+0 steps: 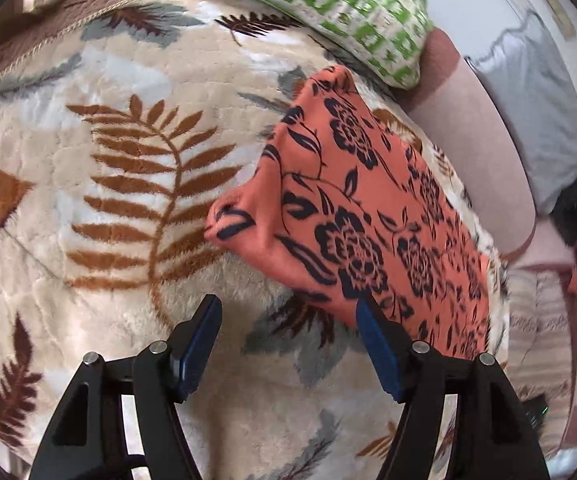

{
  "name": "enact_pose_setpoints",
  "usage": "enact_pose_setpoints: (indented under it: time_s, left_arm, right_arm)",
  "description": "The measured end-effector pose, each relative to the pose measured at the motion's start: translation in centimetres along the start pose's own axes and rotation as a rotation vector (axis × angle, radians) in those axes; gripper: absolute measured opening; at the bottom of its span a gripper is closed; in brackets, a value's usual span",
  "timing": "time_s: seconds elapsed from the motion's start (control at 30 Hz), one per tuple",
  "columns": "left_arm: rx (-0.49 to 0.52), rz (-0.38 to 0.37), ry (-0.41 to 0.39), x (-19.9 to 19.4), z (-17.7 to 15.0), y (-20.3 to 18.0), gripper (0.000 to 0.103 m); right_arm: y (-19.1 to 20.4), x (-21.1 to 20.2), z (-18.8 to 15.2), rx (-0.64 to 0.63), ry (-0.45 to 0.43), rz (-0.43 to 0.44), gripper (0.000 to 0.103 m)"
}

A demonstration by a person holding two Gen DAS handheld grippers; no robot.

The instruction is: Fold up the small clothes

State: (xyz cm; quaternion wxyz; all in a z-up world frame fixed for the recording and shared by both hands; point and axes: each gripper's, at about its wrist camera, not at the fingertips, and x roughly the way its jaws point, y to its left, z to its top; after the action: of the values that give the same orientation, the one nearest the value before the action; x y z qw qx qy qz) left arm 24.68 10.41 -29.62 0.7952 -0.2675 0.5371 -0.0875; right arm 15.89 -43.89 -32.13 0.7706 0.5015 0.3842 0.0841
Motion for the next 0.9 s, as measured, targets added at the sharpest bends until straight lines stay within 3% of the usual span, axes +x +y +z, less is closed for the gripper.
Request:
enact_pose_setpoints:
  time_s: [0.13,0.3,0.4,0.5,0.6,0.8,0.9]
  left_arm:
    - [-0.069,-0.041,0.041,1.8,0.7,-0.2,0.070]
    - [-0.124,-0.117,-0.014,2.8,1.2,-1.1,0.070]
    - [-0.146,-0.123,-0.045,3.6,1.6,-1.2,0.069]
    - [-0.194,-0.143,-0.068,4.0,1.7,-0.5,0.061]
    - [-0.241,-0.177,-0.090,3.6,1.2,0.5,0.060]
    - [-0.256,-0.088,-0.144,2.8,0.5,1.3,0.061]
    - [-0.270,-0.057,-0.170,3.2,1.2,1.0,0.060]
  right_arm:
    - [-1.4,0.6,0.6,0.043,-0.001,0.002,0.063]
    - [-3.4,1.9,1.9,0.107,-0.016,-0.003,0.066]
    - [-3.8,2.4,2.8,0.125,-0.057,0.019,0.067]
    - [-3.8,3.0,3.3,0.131,-0.075,0.036,0.073]
    - [-3.4,3.3,3.6,0.102,-0.090,0.027,0.073]
    - [-2.1,3.8,3.5,0.013,-0.130,-0.015,0.072]
    - [-1.6,4.1,3.5,-0.015,-0.152,-0.043,0.060]
